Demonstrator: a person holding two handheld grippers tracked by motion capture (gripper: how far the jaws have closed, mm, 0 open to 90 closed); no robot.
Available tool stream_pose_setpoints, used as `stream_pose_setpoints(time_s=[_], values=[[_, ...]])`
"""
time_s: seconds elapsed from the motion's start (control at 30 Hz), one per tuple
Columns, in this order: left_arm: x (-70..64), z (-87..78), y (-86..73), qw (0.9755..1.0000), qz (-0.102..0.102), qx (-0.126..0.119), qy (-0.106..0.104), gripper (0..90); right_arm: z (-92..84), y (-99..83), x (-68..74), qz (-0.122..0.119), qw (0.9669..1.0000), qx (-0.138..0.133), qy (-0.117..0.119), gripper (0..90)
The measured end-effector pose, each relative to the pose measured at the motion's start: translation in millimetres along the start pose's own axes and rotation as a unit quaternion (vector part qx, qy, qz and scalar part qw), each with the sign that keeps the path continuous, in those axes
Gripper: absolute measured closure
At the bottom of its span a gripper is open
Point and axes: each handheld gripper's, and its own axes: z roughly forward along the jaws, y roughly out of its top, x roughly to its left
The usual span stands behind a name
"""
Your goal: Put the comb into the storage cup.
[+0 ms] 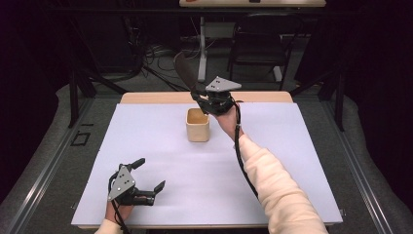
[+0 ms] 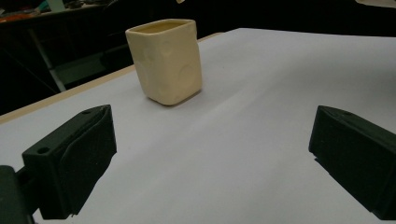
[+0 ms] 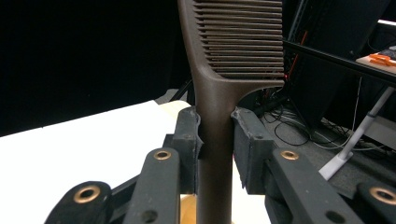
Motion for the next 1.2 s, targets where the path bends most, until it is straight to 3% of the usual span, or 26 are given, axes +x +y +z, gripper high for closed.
stream_pose_setpoints(time_s=[0.87,1.2], values=[[2.7,1.5,-1.1,1.0000,-0.009,-0.002,-0.002,0.9,19.5,-9.6,12.0,-0.009,0.9997,0.021,0.012,72.4],[1.9,1.0,-0.7,1.0000,-0.007,-0.001,-0.003,0.9,23.4,-17.7,11.8,0.000,0.9996,0.024,0.012,72.3]])
